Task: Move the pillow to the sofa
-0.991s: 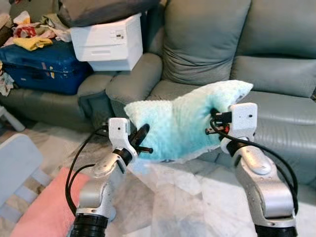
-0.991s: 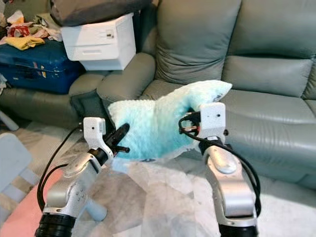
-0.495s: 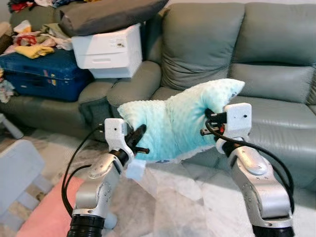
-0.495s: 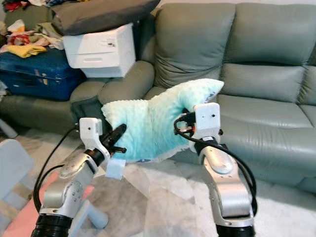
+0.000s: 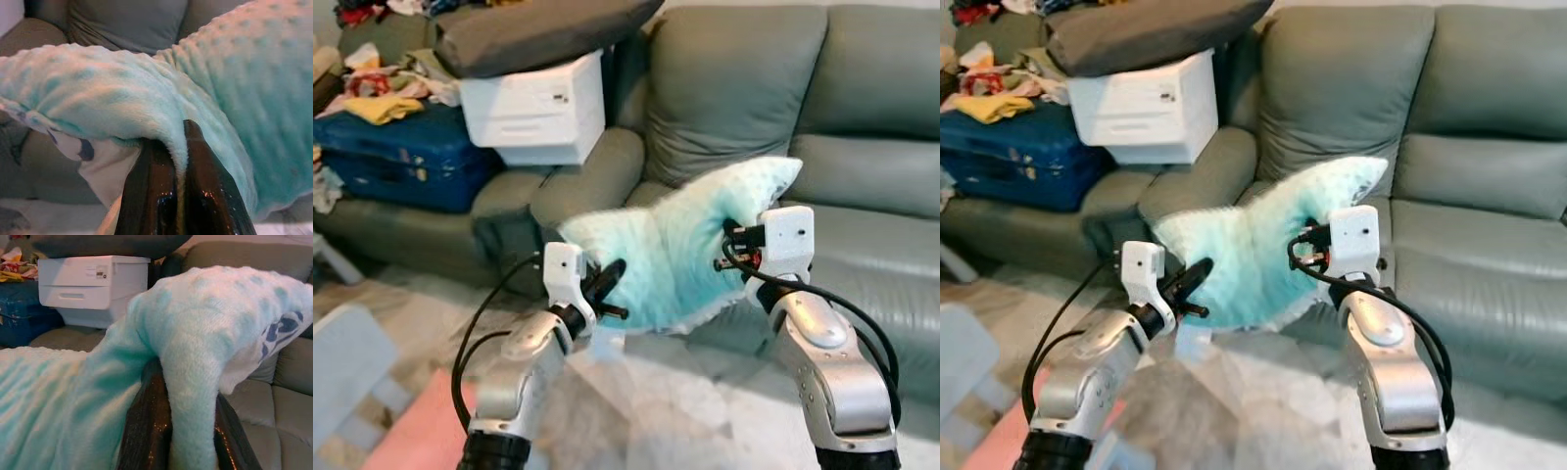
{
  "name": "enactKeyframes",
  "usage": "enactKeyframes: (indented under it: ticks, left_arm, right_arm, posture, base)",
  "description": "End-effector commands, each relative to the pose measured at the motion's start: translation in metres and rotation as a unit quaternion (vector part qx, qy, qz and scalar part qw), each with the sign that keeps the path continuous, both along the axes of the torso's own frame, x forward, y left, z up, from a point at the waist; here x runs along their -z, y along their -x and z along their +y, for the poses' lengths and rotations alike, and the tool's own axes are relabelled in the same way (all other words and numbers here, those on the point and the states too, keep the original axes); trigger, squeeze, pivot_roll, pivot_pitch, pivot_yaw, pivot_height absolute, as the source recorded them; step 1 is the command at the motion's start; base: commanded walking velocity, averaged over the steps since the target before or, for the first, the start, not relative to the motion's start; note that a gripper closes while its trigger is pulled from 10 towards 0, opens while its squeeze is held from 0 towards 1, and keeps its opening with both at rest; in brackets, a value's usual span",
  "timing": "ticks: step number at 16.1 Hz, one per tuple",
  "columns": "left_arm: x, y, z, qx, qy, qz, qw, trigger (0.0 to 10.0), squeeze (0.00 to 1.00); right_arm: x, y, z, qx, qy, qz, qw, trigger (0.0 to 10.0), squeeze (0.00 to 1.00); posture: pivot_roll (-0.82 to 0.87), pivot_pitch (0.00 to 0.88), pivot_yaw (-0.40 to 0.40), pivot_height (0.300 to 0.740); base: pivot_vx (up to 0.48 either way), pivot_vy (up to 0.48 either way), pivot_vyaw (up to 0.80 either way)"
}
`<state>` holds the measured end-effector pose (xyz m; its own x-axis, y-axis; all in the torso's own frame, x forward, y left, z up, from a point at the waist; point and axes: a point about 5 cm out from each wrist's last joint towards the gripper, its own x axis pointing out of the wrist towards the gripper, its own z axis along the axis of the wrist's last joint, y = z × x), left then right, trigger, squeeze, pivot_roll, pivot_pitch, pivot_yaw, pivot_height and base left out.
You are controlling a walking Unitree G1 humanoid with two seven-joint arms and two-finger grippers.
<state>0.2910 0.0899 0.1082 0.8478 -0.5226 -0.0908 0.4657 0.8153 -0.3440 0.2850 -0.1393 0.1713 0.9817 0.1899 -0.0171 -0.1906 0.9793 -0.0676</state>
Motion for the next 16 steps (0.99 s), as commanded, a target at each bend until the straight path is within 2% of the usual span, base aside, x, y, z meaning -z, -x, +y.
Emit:
enactKeyframes:
  ticks: [1, 7, 14, 16]
  left_arm:
    - [-0.0037, -0.0005, 0.0086, -0.009, -0.009, -0.009, 1.000, 10.0, 0.00]
    - [-0.0012, 0.0000, 0.0062, -0.007, -0.014, 0.003, 1.000, 10.0, 0.00]
    - [0.0003, 0.0000, 0.0036, -0.004, -0.015, 0.013, 1.000, 10.0, 0.00]
    - [0.0004, 0.0002, 0.0036, -0.003, -0.015, 0.013, 1.000, 10.0, 0.00]
  right_arm:
    - [-0.0086, 0.0011, 0.0131, -0.025, -0.006, -0.017, 1.000, 10.0, 0.00]
    - [-0.0064, 0.0016, 0.0134, -0.024, -0.004, -0.009, 1.000, 10.0, 0.00]
    - [-0.0052, 0.0016, 0.0125, -0.022, 0.001, -0.001, 1.000, 10.0, 0.00]
    - [-0.0045, 0.0019, 0.0126, -0.022, 0.004, -0.001, 1.000, 10.0, 0.00]
  posture:
    - [-0.16, 0.000, 0.069, 0.740]
    - [-0.16, 0.000, 0.068, 0.740]
    - [-0.17, 0.000, 0.066, 0.740]
    - [-0.17, 0.000, 0.066, 0.740]
  base:
    - [0.000, 0.000, 0.00]
    - [0.000, 0.000, 0.00]
    - [0.000, 0.000, -0.72]
    - [0.000, 0.000, 0.00]
